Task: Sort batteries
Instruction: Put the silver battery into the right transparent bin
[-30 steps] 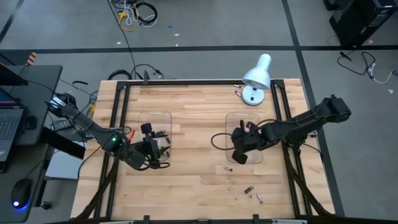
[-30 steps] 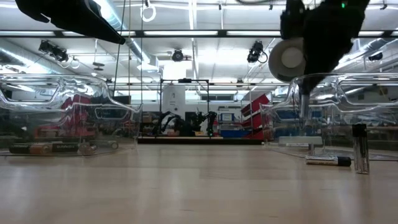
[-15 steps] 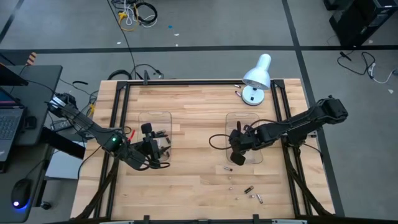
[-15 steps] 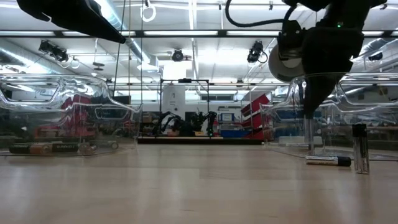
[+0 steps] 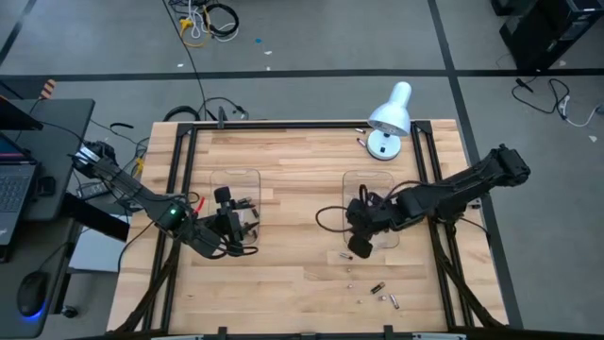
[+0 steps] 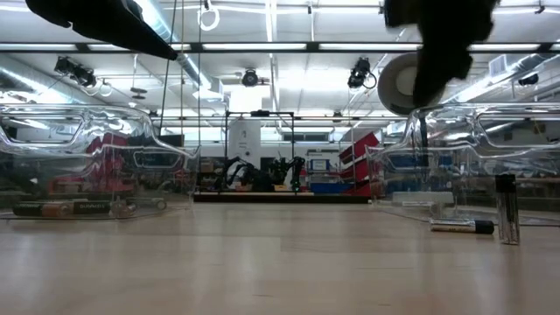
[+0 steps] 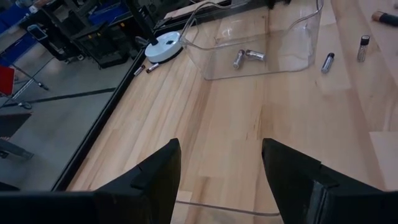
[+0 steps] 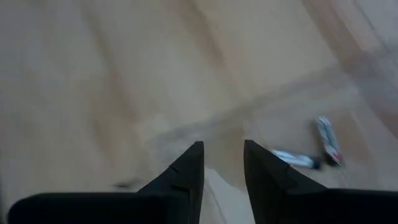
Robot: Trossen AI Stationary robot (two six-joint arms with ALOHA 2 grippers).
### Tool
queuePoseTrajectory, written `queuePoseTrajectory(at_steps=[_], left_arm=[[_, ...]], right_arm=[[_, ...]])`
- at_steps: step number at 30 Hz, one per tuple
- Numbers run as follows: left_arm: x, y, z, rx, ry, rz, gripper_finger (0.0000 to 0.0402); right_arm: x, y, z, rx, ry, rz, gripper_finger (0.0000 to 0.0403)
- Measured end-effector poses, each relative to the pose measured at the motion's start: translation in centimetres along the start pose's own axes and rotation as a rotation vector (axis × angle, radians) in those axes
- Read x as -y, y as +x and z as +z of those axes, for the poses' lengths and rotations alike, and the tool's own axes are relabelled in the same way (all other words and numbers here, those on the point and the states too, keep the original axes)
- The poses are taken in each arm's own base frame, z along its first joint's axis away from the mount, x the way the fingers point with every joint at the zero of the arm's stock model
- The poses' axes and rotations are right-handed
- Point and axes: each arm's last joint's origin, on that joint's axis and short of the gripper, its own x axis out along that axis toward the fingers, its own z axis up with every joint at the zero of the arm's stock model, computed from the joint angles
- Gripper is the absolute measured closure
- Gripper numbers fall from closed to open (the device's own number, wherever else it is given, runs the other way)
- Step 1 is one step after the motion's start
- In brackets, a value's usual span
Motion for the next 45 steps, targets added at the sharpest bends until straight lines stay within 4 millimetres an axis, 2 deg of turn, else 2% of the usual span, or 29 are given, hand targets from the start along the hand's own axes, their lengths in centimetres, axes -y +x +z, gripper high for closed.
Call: queuePoseTrajectory(at_steps=[4, 9, 13, 19, 26, 45], left_arm=[[0.0, 0.0, 0.0, 0.001, -0.003, 0.0, 0.0179], [0.0, 0.0, 0.0, 0.001, -0.004, 0.0, 0.0179], [0.0, 0.0, 0.0, 0.001, -0.004, 0.0, 0.0179], [0.0, 0.0, 0.0, 0.001, -0.004, 0.0, 0.0179], [0.0, 0.0, 0.0, 0.0, 0.0, 0.0, 0.0179], [0.0, 0.0, 0.0, 0.0, -0.003, 0.0, 0.0179]], right_arm=[[-3.0, -2.7, 0.2, 0.074, -0.056, 0.104, 0.0307], [-6.5, -4.2, -1.9, 0.116, -0.18, 0.243, 0.0307], [-8.7, -2.8, -4.4, 0.054, -0.246, 0.246, 0.0307], [-11.0, 1.3, -6.6, -0.075, -0.241, 0.225, 0.0301], [-11.3, 4.3, -7.6, -0.161, -0.231, 0.159, 0.0285], [-11.4, 6.9, -8.3, -0.172, -0.283, 0.088, 0.0283]])
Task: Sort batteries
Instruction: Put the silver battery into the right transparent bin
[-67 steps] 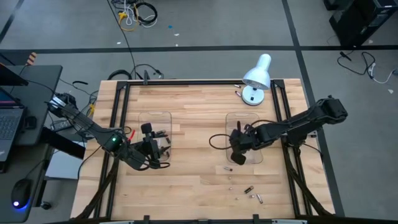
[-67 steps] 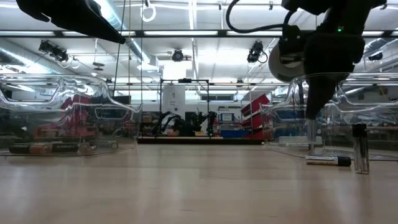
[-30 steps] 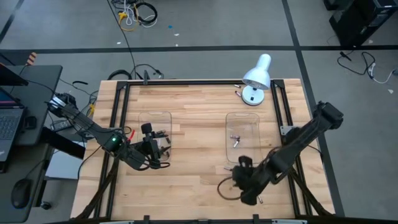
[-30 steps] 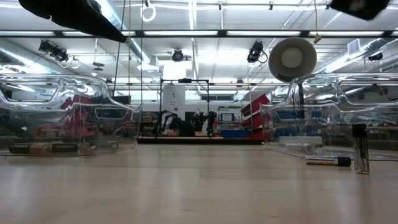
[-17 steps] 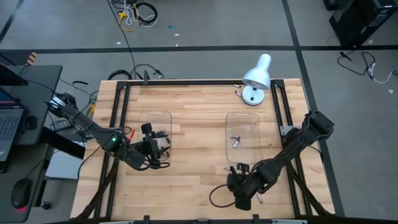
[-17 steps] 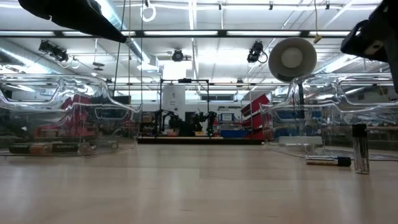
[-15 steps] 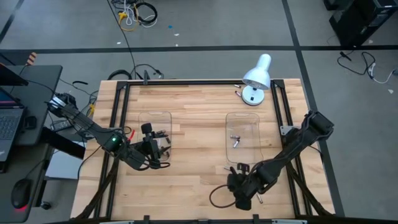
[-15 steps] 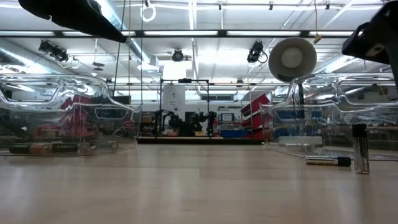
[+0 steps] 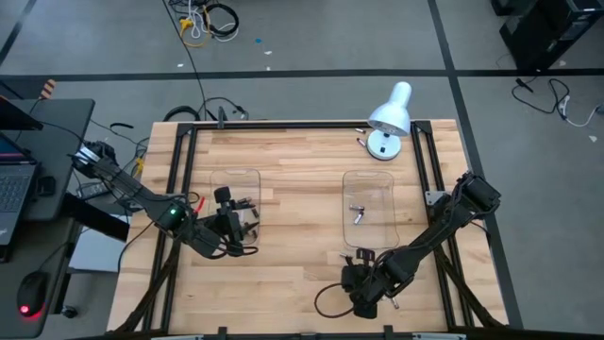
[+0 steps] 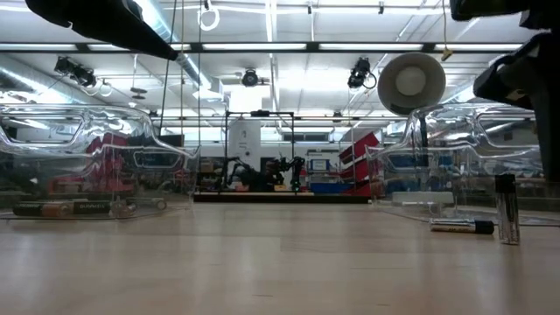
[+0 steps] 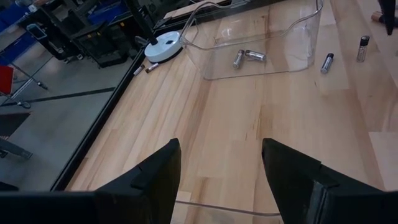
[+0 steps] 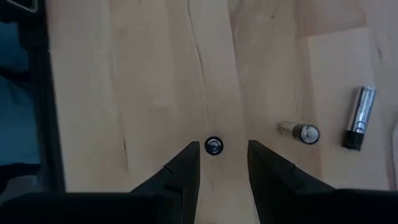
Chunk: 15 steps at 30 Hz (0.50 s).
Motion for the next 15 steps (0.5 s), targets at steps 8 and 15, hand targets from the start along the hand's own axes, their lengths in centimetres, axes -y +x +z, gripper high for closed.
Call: queuePoseTrajectory(at_steps=[8, 15], left_arm=[[-0.01, -0.01, 0.0, 0.0, -0.001, 0.0, 0.0179], [-0.01, -0.01, 0.0, 0.0, -0.001, 0.0, 0.0179]], right_arm=[[-0.07, 0.06, 0.17, 0.025, 0.0, -0.002, 0.0283], [-0.1, 0.06, 0.23, 0.031, 0.002, 0.002, 0.0283]])
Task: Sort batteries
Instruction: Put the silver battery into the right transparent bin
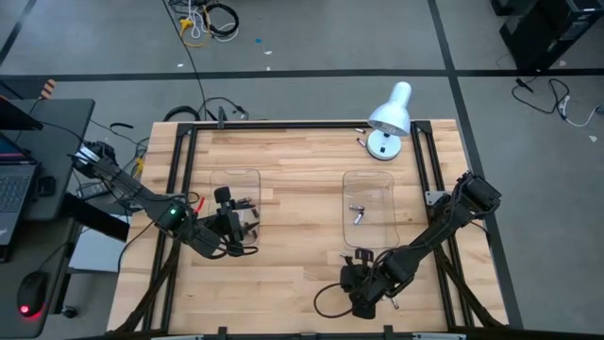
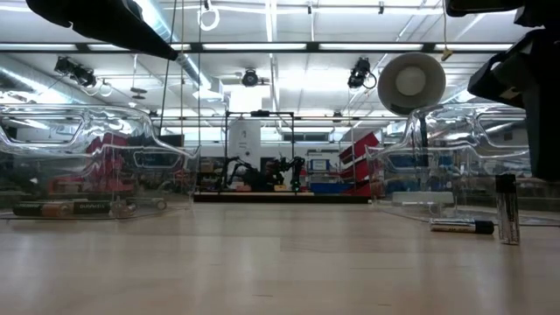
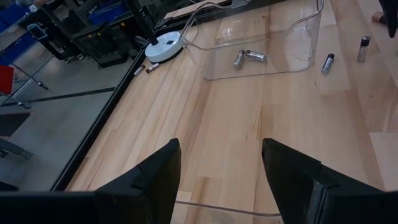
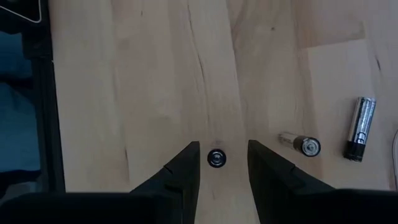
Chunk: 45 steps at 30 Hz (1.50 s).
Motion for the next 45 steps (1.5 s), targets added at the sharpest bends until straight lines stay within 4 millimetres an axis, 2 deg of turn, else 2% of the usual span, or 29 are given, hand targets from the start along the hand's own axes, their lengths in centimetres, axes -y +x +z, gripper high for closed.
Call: queuePoseTrajectory(at_steps=[33, 39, 45], left_arm=[[0.0, 0.0, 0.0, 0.0, 0.0, 0.0, 0.0179], [0.0, 0.0, 0.0, 0.0, -0.001, 0.0, 0.0179], [0.0, 0.0, 0.0, 0.0, -0.001, 0.0, 0.0179]], right_arm=[[0.0, 0.0, 0.0, -0.002, 0.015, -0.003, 0.0284], [0.0, 1.1, -0.3, -0.032, -0.008, -0.024, 0.0284], [0.1, 1.0, -0.3, -0.027, -0.002, -0.025, 0.0284]])
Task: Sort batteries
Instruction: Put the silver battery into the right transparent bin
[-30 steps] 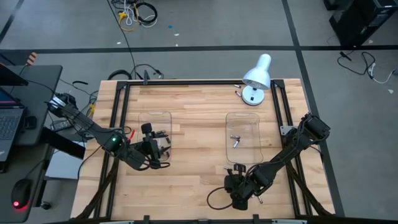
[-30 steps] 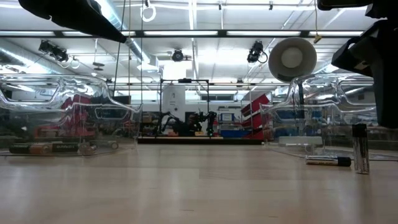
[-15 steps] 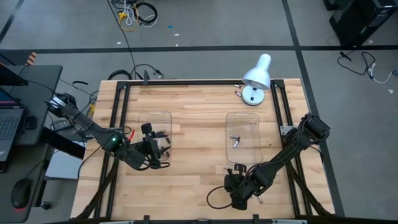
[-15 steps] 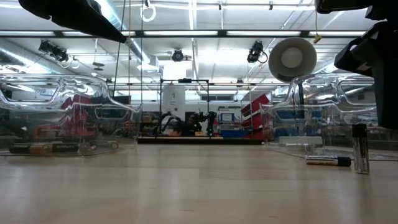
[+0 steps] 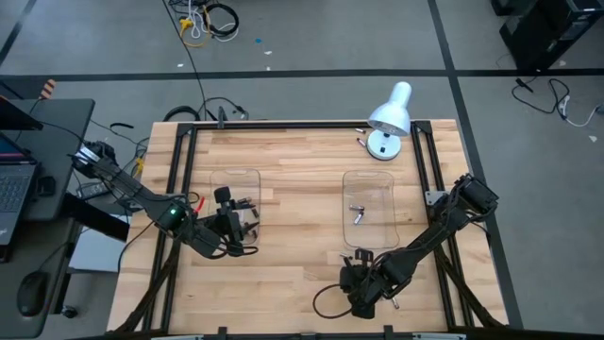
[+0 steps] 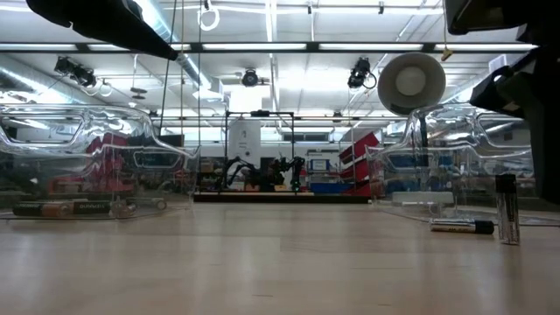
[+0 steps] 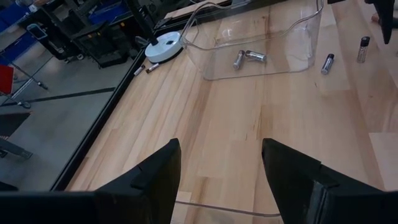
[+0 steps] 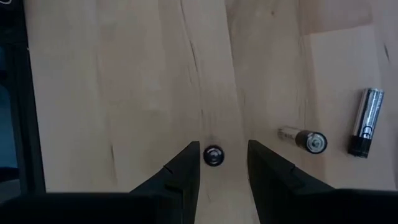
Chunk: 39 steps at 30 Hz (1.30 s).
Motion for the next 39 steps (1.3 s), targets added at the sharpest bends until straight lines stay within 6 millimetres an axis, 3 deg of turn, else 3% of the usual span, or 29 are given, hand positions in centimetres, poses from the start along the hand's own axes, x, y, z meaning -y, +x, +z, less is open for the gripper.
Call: queuePoseTrajectory(at_steps=[11, 29, 34, 39], left_arm=[[0.0, 0.0, 0.0, 0.0, 0.0, 0.0, 0.0179], [0.0, 0.0, 0.0, 0.0, 0.0, 0.0, 0.0179], [0.0, 0.0, 0.0, 0.0, 0.0, 0.0, 0.0179], [0.01, 0.0, 0.0, 0.0, 0.0, -0.001, 0.0179]], right_arm=[[-0.02, 0.02, 0.01, 0.001, 0.008, 0.001, 0.0287], [-0.07, 0.02, -0.05, -0.019, 0.004, 0.018, 0.0352], [-0.09, 0.01, -0.14, -0.034, 0.0, 0.026, 0.0336], [-0.08, 0.02, -0.16, -0.054, 0.003, 0.041, 0.0295]])
